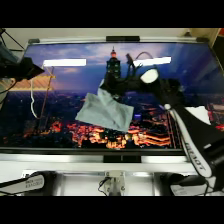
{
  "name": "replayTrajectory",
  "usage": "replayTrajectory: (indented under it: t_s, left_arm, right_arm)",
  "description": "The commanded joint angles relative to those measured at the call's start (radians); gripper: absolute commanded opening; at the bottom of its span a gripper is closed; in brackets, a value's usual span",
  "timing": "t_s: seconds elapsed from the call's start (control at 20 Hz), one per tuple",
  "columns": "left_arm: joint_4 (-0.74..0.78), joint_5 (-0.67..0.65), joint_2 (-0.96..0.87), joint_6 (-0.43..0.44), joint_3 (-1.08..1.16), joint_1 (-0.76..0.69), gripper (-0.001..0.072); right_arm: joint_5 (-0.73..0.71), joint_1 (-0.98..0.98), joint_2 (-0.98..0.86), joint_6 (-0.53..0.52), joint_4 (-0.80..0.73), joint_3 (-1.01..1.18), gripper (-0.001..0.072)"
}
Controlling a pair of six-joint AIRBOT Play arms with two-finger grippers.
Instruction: Fold the shirts.
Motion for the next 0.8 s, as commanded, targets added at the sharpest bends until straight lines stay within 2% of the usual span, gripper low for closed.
replayTrajectory:
  t_s: [0.0, 0.05, 0.1, 0.2, 0.3, 0.4, 0.5, 0.55, 0.6, 0.65, 0.75]
  left_arm:
    - [0.013, -0.064, 0.024, 0.013, -0.001, 0.047, 0.0032]
    - [0.013, -0.061, 0.024, 0.021, -0.003, 0.037, 0.0031]
    - [0.013, -0.061, 0.024, 0.02, -0.006, 0.029, 0.0031]
    - [0.014, -0.061, 0.024, 0.034, -0.019, 0.016, 0.0032]
    - [0.014, -0.06, 0.024, 0.045, -0.031, 0.014, 0.0032]
    - [0.016, -0.061, 0.024, 0.047, -0.033, 0.014, 0.0032]
    - [0.016, -0.061, 0.024, 0.047, -0.033, 0.014, 0.0032]
    - [0.017, -0.061, 0.024, 0.047, -0.033, 0.014, 0.0032]
    - [0.016, -0.061, 0.024, 0.05, -0.033, 0.014, 0.0032]
    - [0.016, -0.061, 0.024, 0.058, -0.033, 0.014, 0.0032]
    - [0.016, -0.061, 0.024, 0.079, -0.033, 0.014, 0.0032]
  right_arm:
    - [-0.179, 0.103, -0.13, -0.012, 0.118, 0.001, 0.0214]
    - [-0.209, 0.12, -0.145, -0.016, 0.144, 0.001, 0.0539]
    - [-0.227, 0.128, -0.151, -0.048, 0.172, 0.001, 0.0639]
    - [-0.183, 0.109, -0.13, -0.105, 0.177, 0.001, 0.064]
    - [-0.047, 0.036, -0.072, -0.099, 0.045, 0.001, 0.0639]
    - [0.136, -0.069, -0.001, 0.015, -0.238, 0.001, 0.0639]
    - [0.388, -0.179, 0.05, 0.156, -0.624, 0.001, 0.0639]
    - [0.542, -0.232, 0.054, 0.188, -0.801, -0.002, 0.0639]
    - [0.65, -0.28, 0.052, 0.188, -0.88, -0.023, 0.064]
    - [0.689, -0.317, 0.051, 0.175, -0.859, -0.06, 0.0664]
    - [0.615, -0.344, 0.051, 0.161, -0.72, -0.163, 0.0664]
